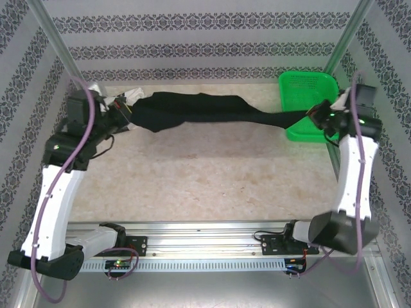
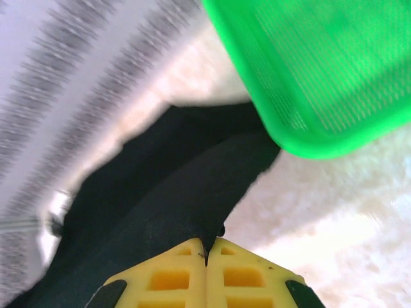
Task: Fold and stack the t-shirts
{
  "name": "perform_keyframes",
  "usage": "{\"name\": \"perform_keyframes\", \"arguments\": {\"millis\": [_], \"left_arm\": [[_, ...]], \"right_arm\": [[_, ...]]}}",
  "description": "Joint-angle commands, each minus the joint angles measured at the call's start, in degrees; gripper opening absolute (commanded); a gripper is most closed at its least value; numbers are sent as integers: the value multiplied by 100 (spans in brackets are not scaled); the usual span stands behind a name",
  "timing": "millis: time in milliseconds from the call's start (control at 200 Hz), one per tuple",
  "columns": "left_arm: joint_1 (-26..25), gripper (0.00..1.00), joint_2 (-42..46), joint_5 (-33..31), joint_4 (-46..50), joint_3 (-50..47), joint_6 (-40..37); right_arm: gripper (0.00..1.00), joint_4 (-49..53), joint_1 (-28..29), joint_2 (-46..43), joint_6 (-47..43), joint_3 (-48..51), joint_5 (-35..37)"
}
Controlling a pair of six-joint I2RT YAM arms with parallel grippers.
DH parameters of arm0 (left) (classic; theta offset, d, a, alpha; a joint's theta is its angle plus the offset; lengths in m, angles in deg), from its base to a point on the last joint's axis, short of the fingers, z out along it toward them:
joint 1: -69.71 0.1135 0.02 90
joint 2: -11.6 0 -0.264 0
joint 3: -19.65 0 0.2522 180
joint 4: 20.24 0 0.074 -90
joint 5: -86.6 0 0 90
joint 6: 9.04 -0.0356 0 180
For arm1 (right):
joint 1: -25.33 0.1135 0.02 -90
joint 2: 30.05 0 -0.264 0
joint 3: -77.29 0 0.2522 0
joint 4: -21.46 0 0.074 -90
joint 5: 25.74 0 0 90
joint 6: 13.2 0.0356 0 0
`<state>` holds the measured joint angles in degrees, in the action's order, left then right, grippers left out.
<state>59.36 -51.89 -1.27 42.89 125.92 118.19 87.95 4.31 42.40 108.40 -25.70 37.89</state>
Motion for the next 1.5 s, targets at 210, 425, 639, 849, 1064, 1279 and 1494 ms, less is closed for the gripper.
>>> {"name": "perform_keyframes", "arguments": {"millis": [210,425,639,849,1064,1279,1494], "left_arm": [[98,0,-526,-1048,62,2730,-1264],[185,0,-1781,-262,123,4262,-1359],[916,0,-3360,1087,56,5479,-541],[1454,0,-5315,2392,-1568,6812,942],[1734,0,-6283,2753,-4288,6915,2988],[2210,0,-6271,2533,-4966,7070,3357],[2736,0,-6078,2573,-5630,7053,3383]], "right_arm": [[0,-1214,-447,-184,1823,-1888,-2168],[0,-2057,-641,392,2788,-2644,-2382],[0,-2128,-87,1294,2492,-2921,-2090],[0,-1771,422,3641,2322,-5297,-1972],[0,-3426,270,6060,4331,-8095,-2168],[0,-6126,-47,6302,5539,-7729,-1518],[0,-6929,-362,6238,5628,-7671,-1242]]}}
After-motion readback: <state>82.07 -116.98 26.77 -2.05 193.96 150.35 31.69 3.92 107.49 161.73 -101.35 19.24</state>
